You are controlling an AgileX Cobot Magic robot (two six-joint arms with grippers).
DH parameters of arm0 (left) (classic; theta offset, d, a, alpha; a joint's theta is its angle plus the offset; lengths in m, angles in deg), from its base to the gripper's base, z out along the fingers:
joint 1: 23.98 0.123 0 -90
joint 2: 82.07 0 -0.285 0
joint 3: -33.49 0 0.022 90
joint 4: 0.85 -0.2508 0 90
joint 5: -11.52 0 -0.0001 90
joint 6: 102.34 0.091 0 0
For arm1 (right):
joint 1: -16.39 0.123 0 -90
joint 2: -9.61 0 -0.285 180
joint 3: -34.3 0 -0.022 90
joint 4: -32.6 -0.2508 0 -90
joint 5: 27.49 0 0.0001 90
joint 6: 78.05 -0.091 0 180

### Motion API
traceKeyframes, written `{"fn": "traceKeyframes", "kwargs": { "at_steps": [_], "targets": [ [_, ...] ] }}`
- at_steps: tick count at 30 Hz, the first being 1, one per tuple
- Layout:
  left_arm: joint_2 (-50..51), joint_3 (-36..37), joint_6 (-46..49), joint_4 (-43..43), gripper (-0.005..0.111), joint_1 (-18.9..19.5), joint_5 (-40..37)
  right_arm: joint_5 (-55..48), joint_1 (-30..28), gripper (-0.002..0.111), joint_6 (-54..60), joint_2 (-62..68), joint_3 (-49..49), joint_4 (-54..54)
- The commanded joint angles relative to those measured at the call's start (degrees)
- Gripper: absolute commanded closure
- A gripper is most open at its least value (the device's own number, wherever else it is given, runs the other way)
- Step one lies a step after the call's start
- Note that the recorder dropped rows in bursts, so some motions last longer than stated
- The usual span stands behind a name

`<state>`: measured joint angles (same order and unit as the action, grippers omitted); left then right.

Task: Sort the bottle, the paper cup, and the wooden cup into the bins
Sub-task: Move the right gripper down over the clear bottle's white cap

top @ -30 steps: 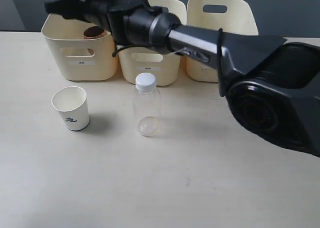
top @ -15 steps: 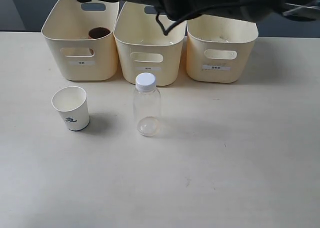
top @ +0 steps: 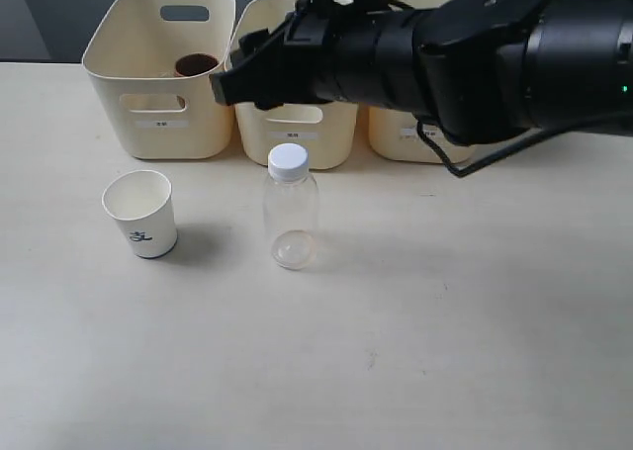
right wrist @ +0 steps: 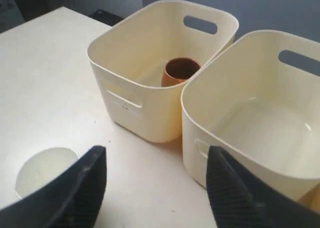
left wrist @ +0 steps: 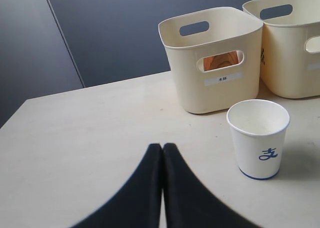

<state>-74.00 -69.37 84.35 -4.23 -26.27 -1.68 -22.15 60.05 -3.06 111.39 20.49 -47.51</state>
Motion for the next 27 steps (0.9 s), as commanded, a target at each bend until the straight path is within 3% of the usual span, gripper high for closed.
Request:
{"fn": "traceKeyframes", "kwargs": {
  "at_steps": [1,27],
  "targets": [
    [-0.3,0.1,-0.1,-0.4,0.107,-0.2,0.3,2.0,-0.3,0.051,0.2,-0.5,-2.8,0.4],
    [-0.3,0.1,-0.1,-0.4,0.107,-0.2,0.3,-4.6,-0.3,0.051,0.0,3.0,-3.2,0.2]
  ]
}}
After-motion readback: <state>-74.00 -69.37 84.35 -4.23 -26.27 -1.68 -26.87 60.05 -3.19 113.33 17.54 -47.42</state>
